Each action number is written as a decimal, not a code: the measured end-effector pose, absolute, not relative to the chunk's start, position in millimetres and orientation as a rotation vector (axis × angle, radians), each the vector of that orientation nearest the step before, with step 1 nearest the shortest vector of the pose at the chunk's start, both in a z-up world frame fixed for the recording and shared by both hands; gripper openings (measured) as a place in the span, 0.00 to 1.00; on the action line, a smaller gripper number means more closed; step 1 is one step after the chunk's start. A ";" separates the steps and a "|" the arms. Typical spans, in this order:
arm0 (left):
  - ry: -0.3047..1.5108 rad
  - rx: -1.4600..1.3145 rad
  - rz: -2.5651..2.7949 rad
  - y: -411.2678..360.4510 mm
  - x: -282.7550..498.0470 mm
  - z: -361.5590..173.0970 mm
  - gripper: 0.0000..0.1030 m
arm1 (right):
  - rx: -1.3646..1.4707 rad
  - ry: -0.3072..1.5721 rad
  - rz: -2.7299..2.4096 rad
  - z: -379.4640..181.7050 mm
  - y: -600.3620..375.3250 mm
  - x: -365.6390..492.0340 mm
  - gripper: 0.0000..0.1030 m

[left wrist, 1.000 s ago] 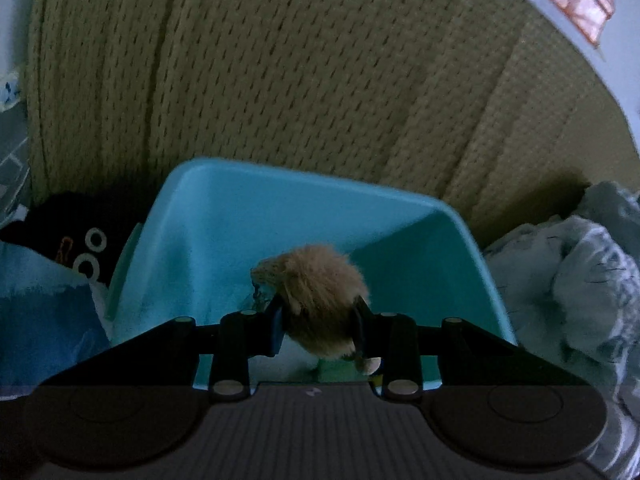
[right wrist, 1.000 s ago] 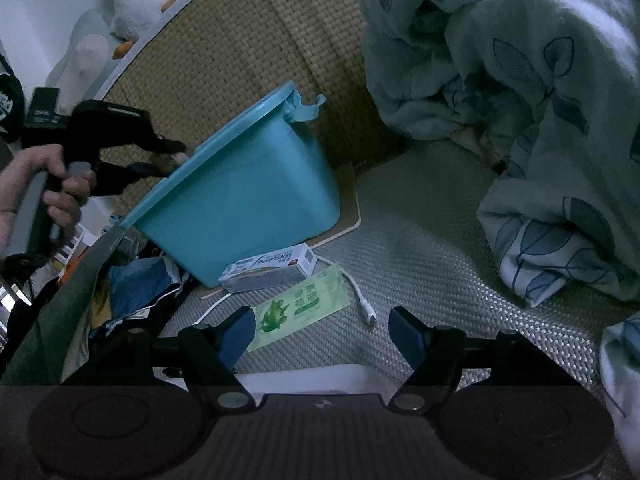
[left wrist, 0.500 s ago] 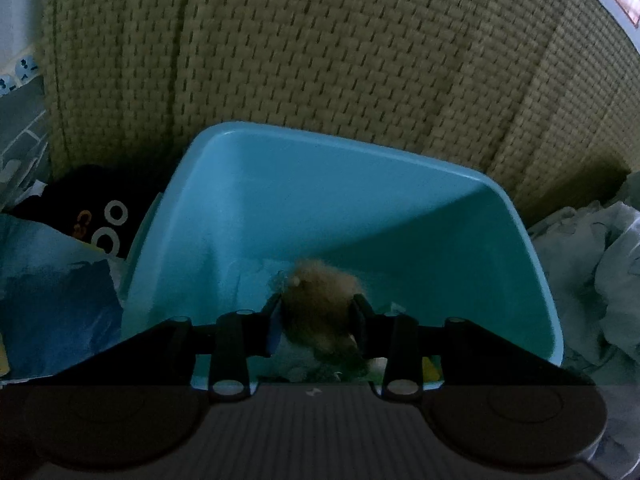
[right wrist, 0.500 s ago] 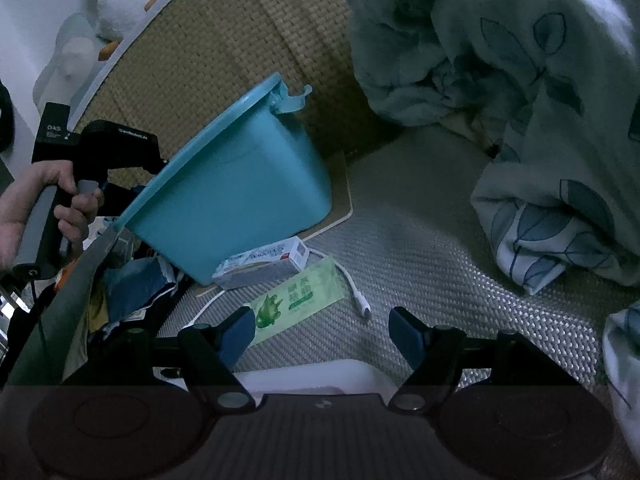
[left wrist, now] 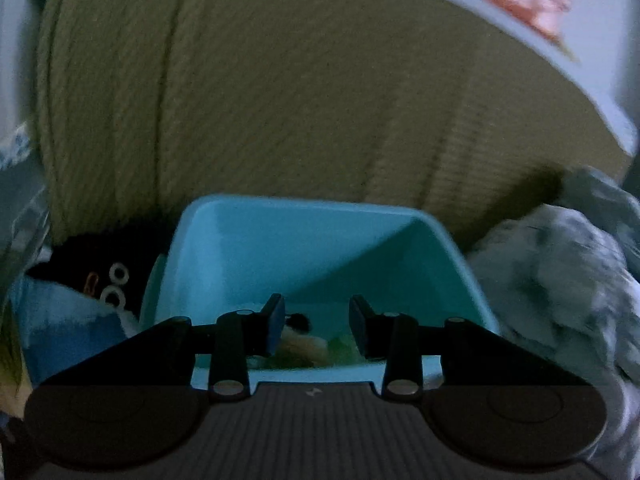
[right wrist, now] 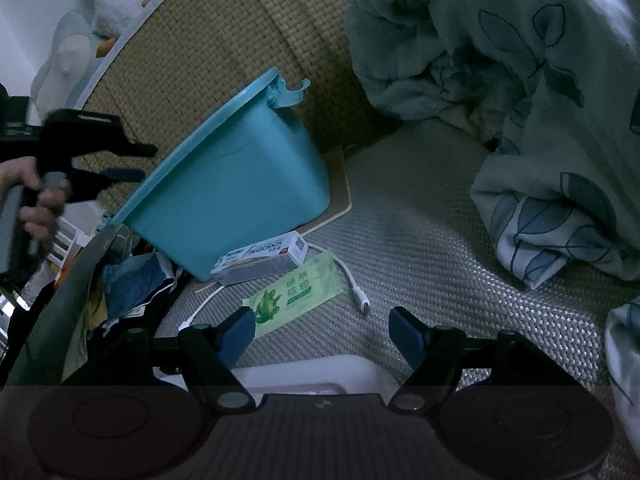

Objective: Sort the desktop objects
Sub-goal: 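Open the left gripper to drop the plush into the teal bin, then move the left gripper to the white Sensodyne toothpaste box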

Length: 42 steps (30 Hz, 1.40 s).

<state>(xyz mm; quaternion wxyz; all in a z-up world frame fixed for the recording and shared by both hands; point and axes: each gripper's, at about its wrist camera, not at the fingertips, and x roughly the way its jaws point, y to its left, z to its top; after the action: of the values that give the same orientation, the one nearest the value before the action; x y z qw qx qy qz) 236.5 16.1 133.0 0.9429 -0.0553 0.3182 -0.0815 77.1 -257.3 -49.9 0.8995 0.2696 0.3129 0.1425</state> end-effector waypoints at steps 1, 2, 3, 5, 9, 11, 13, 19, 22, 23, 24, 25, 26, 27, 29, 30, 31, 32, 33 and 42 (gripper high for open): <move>0.636 -0.090 -0.190 14.4 227.7 137.1 0.38 | 0.557 0.647 0.295 -49.8 -257.1 77.0 0.76; 0.628 -0.067 -0.219 12.3 220.5 139.9 0.38 | 0.556 0.647 0.296 -49.7 -257.0 76.9 0.76; 0.625 -0.040 -0.258 10.3 213.3 142.4 0.40 | 0.557 0.648 0.297 -49.7 -257.0 77.0 0.76; 0.602 0.016 -0.288 6.6 200.9 145.3 0.40 | 0.555 0.650 0.296 -49.7 -256.8 76.9 0.76; 0.602 0.067 -0.351 2.3 180.0 142.1 0.39 | 0.548 0.662 0.288 -50.2 -256.0 77.4 0.76; 0.605 0.087 -0.391 0.1 169.9 133.6 0.42 | 0.546 0.653 0.290 -49.1 -256.5 76.4 0.76; 0.612 0.124 -0.416 -3.9 159.8 123.5 0.42 | 0.543 0.650 0.289 -48.5 -256.7 75.9 0.76; 0.670 0.274 -0.453 -19.9 146.8 87.9 0.42 | 0.555 0.632 0.303 -46.2 -257.9 74.4 0.76; 0.716 0.369 -0.490 -30.6 150.9 68.5 0.46 | 0.549 0.639 0.305 -46.4 -256.3 75.5 0.76; 0.739 0.411 -0.510 -35.6 153.9 60.5 0.47 | 0.553 0.639 0.308 -46.4 -256.7 75.6 0.76; 0.746 0.472 -0.515 -42.3 156.8 53.2 0.46 | 0.559 0.638 0.312 -46.5 -257.0 75.7 0.76; 0.750 0.520 -0.520 -48.4 159.8 47.7 0.45 | 0.569 0.640 0.321 -46.9 -257.4 76.1 0.76; 0.755 0.547 -0.532 -54.5 162.7 44.8 0.45 | 0.578 0.644 0.329 -47.4 -257.7 76.6 0.76; 0.757 0.561 -0.550 -58.7 164.3 42.0 0.45 | 0.580 0.654 0.334 -48.1 -257.3 77.3 0.76; 0.764 0.584 -0.593 -67.3 168.8 35.1 0.47 | 0.573 0.660 0.334 -48.3 -256.0 77.6 0.76; 0.778 0.603 -0.615 -72.3 172.4 29.2 0.51 | 0.570 0.659 0.335 -48.2 -255.5 77.5 0.76; 0.787 0.631 -0.621 -77.6 174.5 23.6 0.52 | 0.571 0.657 0.337 -48.1 -255.5 77.5 0.76; 0.792 0.660 -0.611 -81.9 178.0 18.3 0.52 | 0.572 0.657 0.339 -48.3 -255.3 77.7 0.76; 0.797 0.689 -0.600 -86.2 181.3 13.1 0.50 | 0.575 0.658 0.343 -48.5 -255.0 77.9 0.76; 0.841 0.912 -0.619 -97.7 202.0 -6.0 0.54 | 0.612 0.670 0.355 -49.8 -257.7 79.2 0.76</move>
<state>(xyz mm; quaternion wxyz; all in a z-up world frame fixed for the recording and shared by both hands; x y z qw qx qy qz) 202.0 -97.7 -6.0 0.7692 0.4204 0.3876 -0.2851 79.2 -257.7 -49.8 0.8837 0.2939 0.3220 0.1705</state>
